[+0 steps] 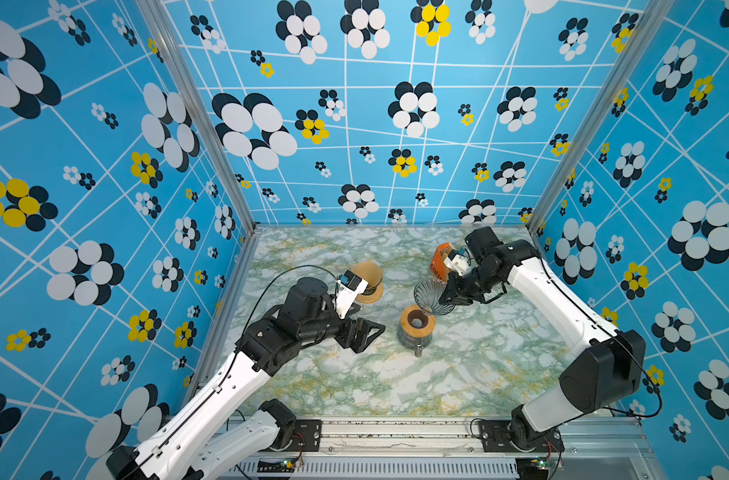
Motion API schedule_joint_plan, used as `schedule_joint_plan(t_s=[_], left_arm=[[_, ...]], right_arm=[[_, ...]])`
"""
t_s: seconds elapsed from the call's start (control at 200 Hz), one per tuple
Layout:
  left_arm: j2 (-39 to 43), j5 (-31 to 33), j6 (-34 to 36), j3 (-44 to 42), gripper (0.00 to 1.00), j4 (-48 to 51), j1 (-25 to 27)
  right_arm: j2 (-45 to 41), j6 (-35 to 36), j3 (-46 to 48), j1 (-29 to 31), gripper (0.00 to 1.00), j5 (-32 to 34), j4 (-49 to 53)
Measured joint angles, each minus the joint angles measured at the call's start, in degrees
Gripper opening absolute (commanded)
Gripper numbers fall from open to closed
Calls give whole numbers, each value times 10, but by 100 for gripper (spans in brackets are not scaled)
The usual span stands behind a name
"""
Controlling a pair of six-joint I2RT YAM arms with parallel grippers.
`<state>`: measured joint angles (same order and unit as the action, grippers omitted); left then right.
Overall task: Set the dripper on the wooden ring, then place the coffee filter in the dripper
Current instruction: 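Move the glass dripper over the wooden ring while the left gripper draws back, then lower the glass dripper into the wooden ring's hole with the right gripper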
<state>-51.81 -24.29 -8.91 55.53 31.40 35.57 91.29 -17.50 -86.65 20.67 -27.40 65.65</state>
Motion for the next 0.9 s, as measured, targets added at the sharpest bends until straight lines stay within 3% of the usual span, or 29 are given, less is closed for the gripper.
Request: schedule_joint_plan(t_s=[0.9], left_arm=[[15,-11,0,0,99,-1,0]], right_arm=[[23,-29,37,40,9,11,-55]])
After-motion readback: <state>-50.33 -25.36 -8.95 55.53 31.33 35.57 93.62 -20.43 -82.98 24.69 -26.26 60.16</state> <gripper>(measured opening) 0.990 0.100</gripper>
